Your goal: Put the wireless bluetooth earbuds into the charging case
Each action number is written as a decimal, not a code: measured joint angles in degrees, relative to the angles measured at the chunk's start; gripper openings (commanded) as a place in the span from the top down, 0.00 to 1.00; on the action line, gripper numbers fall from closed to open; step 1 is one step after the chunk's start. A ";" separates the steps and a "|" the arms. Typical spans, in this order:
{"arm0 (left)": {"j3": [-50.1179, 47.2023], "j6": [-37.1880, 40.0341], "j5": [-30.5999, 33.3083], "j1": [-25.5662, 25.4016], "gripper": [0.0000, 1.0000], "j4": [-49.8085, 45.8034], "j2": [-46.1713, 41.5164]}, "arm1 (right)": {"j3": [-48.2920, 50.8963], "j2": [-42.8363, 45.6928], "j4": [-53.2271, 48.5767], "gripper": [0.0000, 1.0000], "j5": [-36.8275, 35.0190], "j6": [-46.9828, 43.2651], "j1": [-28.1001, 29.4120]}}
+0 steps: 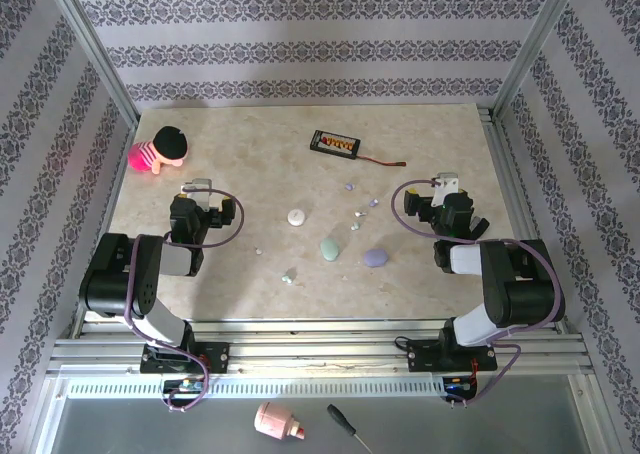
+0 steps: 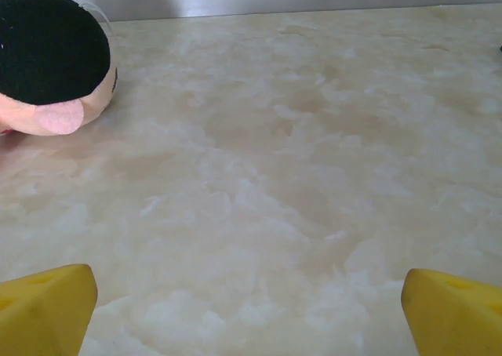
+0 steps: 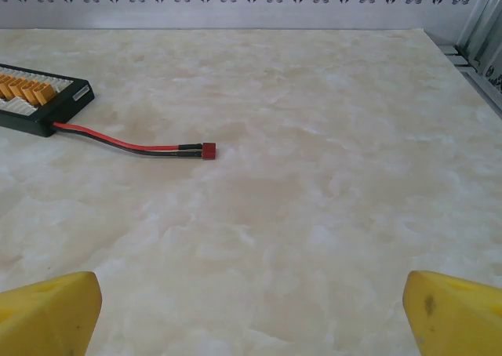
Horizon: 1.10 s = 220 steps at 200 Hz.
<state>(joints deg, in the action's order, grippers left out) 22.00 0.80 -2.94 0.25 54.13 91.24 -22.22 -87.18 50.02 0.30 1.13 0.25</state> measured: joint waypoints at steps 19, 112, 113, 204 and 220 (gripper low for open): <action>0.00 0.00 0.00 0.00 0.01 0.00 -0.02 | 0.00 0.00 0.00 0.02 0.00 0.00 0.00; 0.00 0.00 0.00 0.00 0.01 0.00 -0.02 | 0.00 0.00 0.00 0.02 0.00 0.00 0.00; 0.00 0.00 0.00 0.00 0.01 0.00 0.00 | 0.00 0.00 0.00 0.02 0.00 0.00 0.00; 3.15 1.55 -0.98 -2.71 0.01 -15.72 -16.31 | -2.40 18.69 -16.70 0.02 -0.20 -0.74 5.22; 6.25 1.73 -1.14 -4.50 0.01 -20.98 -20.09 | -5.11 22.95 -23.54 0.02 -0.81 0.37 8.15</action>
<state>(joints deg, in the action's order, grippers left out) 28.25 2.52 -4.08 -4.25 33.15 71.16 -27.33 -64.23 26.48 -0.51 1.50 8.40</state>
